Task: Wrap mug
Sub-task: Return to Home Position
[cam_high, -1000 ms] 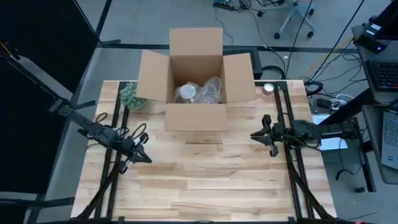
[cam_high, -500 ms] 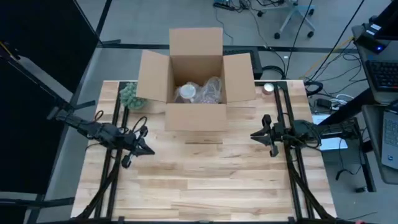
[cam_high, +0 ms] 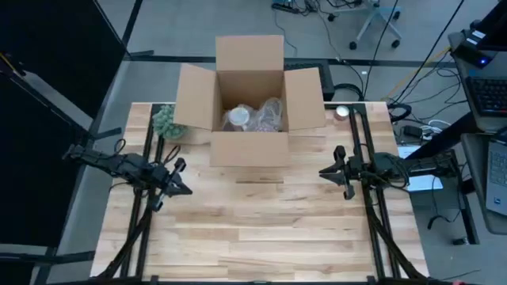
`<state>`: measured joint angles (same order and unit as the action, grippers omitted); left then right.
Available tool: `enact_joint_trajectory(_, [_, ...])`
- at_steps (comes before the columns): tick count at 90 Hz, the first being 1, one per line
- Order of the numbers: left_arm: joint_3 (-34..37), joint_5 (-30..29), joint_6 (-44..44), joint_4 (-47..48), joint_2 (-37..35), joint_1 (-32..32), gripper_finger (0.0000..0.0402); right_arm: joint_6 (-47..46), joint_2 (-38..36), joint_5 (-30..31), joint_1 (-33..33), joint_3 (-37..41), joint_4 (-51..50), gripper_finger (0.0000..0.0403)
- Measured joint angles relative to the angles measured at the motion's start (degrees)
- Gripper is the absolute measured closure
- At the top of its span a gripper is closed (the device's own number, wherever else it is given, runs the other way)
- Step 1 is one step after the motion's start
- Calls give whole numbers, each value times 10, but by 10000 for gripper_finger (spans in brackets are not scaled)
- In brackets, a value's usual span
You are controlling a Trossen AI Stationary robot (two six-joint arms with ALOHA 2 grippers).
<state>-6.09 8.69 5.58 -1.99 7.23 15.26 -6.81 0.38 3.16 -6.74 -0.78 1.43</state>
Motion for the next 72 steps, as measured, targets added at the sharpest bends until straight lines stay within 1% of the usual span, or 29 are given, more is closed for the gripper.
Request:
enact_joint_trajectory(23, [0,-17,0,32,-7,-7,402,0,0,0,0,0,0,371])
enact_joint_trajectory(34, [0,-20,0,32,-7,-7,402,0,0,0,0,0,0,371])
enact_joint_trajectory(48, [0,-43,1,32,-7,-7,402,0,0,0,0,0,0,371])
enact_joint_trajectory(72, [0,-44,0,29,-7,-7,402,0,0,0,0,0,0,371])
